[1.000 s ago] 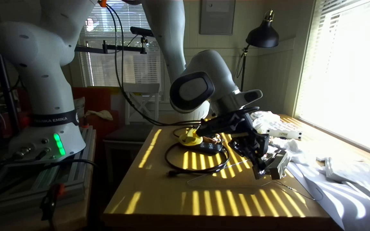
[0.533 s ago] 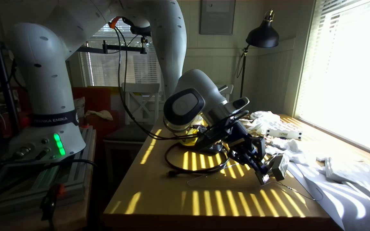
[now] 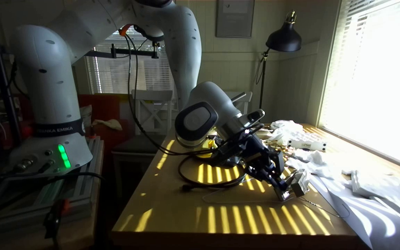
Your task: Turn the stapler, then pick up the paper from the table and staple it
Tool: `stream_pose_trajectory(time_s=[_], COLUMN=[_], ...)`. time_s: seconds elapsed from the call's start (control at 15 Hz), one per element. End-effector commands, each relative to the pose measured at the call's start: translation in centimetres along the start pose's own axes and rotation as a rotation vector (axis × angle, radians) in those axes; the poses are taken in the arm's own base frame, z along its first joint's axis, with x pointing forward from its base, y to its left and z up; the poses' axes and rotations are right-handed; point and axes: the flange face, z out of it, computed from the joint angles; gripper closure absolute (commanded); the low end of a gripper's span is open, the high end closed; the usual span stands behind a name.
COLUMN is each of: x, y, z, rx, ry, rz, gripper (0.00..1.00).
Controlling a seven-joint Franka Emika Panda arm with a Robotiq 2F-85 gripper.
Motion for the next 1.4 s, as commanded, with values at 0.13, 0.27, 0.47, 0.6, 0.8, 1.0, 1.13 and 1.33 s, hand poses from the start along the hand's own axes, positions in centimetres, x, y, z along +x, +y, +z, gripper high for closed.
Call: stream_pose_trajectory(time_s=[0.13, 0.27, 0.47, 0.6, 0.8, 1.0, 1.13, 1.33], x=[0.5, 1.0, 1.7, 2.1, 2.3, 2.3, 2.3, 2.5], y=[-1.3, -0.7, -0.1, 0.1, -0.2, -0.6, 0.0, 2.3], z=[0.0, -0.2, -0.6, -1.0, -1.2, -0.9, -1.3, -4.2], rx=[0.152, 0.202, 0.295, 0.363, 0.445, 0.531, 0.567, 0.592], ry=[-0.109, -0.155, -0.219, -0.261, -0.309, -0.347, -0.359, -0.332], rz=[0.047, 0.065, 0.092, 0.118, 0.154, 0.197, 0.226, 0.274], gripper=[0.42, 0.29, 0.09, 0.0, 0.0, 0.0, 0.0, 0.0])
